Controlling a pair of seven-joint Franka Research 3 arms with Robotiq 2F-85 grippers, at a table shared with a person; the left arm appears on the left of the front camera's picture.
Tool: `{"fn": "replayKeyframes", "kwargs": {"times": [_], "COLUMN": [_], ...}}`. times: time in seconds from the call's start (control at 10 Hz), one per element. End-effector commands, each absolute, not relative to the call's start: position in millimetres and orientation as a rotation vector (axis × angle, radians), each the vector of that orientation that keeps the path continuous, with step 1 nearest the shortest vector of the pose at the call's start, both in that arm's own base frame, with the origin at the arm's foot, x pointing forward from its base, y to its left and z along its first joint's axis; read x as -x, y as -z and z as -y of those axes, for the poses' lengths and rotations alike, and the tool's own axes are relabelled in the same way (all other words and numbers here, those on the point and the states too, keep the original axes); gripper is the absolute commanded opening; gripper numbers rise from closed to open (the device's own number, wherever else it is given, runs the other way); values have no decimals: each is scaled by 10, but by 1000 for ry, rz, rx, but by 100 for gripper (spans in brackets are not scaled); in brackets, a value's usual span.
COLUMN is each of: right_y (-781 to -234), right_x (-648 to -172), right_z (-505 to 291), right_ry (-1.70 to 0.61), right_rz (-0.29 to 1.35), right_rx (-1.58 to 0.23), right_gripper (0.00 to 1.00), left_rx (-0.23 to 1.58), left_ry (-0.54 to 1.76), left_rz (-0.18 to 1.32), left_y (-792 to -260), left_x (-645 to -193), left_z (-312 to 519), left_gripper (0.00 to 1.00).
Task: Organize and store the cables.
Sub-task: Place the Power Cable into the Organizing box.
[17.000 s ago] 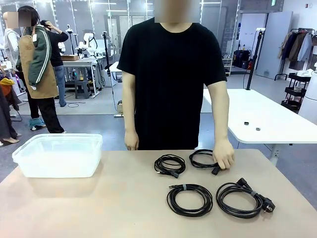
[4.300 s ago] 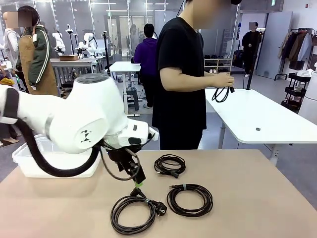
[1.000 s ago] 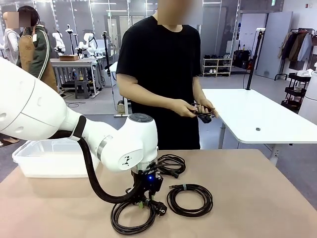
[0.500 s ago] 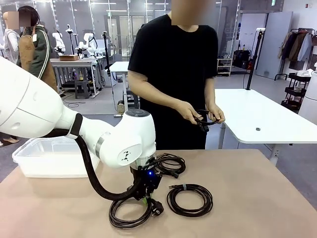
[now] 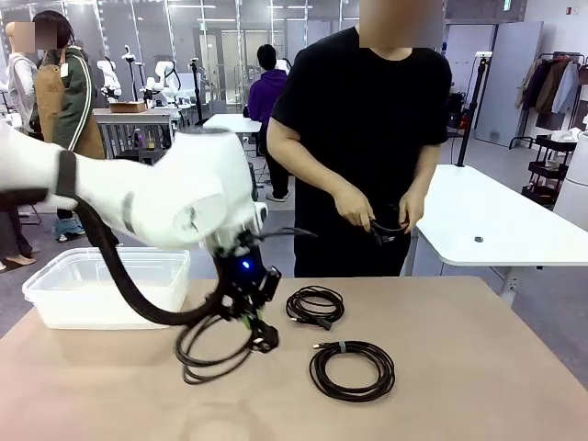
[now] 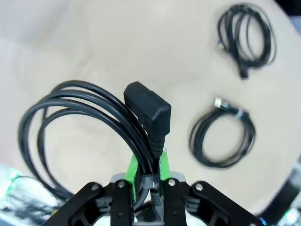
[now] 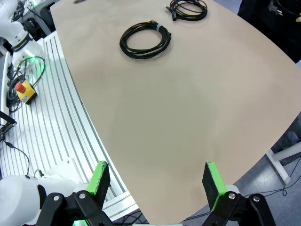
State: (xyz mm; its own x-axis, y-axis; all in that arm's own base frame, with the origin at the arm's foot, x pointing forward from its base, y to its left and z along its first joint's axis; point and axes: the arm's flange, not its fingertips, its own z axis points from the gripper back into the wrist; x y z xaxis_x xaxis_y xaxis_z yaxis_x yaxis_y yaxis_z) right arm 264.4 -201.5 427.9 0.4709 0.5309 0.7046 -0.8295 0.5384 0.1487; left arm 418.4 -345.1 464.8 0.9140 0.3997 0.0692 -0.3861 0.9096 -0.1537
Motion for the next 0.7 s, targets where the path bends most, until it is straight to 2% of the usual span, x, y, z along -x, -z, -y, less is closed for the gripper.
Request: {"fn": "replayKeyframes", "kwargs": {"times": [0.0,0.3,0.6], "right_y": [-4277,-4277,-4277], "right_x": [-2645,-2645,-2645], "right_z": [2029,2029,2029], "right_ry": [-897,-897,-897], "right_rz": [666,666,666], "right_rx": [-525,-525,-525], "right_gripper": [100,100,100], "left_rx": [54,-23,-134], "left_ry": [-228,29,107], "left_rz": [106,244,331], "left_y": [-5039,-5410,-5545], "left_x": [-4149,-4259,-4543], "left_z": [3205,2864,2431], "left_gripper": [0,0,0]}}
